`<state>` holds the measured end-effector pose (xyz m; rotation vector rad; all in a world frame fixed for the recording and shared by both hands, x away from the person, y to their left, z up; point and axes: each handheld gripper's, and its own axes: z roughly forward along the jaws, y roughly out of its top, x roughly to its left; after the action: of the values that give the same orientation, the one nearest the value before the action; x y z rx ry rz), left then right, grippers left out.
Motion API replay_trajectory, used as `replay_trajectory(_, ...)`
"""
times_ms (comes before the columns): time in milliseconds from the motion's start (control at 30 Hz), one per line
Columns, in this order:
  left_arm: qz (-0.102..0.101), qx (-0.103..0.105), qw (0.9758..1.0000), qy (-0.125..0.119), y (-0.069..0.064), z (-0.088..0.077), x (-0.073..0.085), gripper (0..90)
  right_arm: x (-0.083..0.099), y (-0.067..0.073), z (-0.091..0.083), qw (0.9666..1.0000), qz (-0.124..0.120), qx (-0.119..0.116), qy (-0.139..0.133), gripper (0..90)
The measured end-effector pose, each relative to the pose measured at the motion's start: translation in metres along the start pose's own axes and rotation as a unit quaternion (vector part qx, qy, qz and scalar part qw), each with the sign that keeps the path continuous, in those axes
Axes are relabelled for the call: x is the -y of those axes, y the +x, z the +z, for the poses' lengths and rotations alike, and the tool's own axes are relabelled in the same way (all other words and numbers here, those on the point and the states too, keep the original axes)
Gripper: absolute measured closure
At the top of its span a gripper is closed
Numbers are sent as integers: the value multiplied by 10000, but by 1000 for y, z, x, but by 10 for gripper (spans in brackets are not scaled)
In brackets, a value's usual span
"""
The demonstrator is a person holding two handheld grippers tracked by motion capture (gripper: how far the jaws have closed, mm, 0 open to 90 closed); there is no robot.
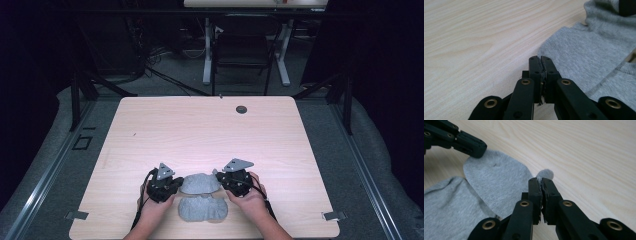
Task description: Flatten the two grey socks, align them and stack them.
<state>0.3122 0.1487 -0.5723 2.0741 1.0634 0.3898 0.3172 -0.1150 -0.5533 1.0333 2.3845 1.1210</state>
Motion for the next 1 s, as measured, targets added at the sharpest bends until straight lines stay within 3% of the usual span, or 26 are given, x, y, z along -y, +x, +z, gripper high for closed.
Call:
replay_trajectory(167,-11,12,10000,11,0,1,1,882,9,-1,2,9998,81,8,184,795)
replay_trajectory(400,-24,-10,10000,21,1,0,2,882,18,-6,2,9981,229,165,546,862)
replay_trajectory(667,-25,14,10000,30,1,0,2,880,21,-11,0,9973,298,126,653,862)
replay_trajectory(1000,-70,164,9998,-126,2,-2,-1,831,10,-15,-6,9984,523,12,194,734)
